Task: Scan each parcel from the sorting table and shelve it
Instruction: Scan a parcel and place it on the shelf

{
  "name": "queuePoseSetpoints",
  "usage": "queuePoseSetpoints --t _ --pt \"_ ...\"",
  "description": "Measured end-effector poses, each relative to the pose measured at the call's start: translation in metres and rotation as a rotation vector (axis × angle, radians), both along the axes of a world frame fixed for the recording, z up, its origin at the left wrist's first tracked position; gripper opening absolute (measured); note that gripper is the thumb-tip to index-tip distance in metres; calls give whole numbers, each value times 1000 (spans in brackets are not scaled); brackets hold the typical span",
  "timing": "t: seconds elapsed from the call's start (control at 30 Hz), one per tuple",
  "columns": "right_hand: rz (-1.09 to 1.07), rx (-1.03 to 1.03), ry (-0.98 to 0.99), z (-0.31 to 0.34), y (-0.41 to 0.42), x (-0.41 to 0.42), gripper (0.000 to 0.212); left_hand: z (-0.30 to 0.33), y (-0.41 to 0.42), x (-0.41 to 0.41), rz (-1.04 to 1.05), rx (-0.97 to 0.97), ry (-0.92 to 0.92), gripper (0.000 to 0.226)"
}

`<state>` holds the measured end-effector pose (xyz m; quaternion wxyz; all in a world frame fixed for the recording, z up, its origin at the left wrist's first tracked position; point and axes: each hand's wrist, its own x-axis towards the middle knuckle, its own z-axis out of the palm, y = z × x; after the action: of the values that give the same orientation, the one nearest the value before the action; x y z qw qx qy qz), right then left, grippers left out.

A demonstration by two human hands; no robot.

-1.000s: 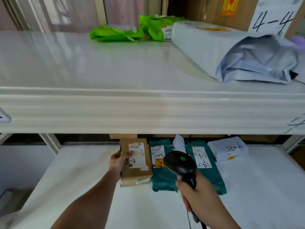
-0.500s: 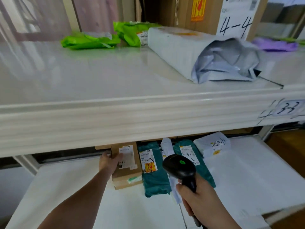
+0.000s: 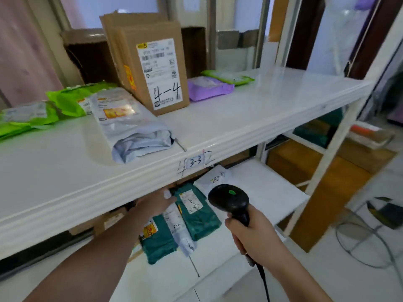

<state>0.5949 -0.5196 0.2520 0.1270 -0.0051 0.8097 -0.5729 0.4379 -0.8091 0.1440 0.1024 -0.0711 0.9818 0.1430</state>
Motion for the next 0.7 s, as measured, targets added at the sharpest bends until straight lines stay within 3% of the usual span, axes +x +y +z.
queuePoseSetpoints --t 0.1,0.5,0.63,0.7 --pt "-108 -17 -11 15 47 16 6 17 58 1 -144 -36 -87 86" --pt "-398 4 60 57 266 79 10 47 350 -10 -383 124 -100 87" --pt "-504 69 124 66 334 87 11 58 445 -18 -457 153 -61 105" --pt "-542 51 135 70 362 88 4 67 487 -20 -509 140 -45 88"
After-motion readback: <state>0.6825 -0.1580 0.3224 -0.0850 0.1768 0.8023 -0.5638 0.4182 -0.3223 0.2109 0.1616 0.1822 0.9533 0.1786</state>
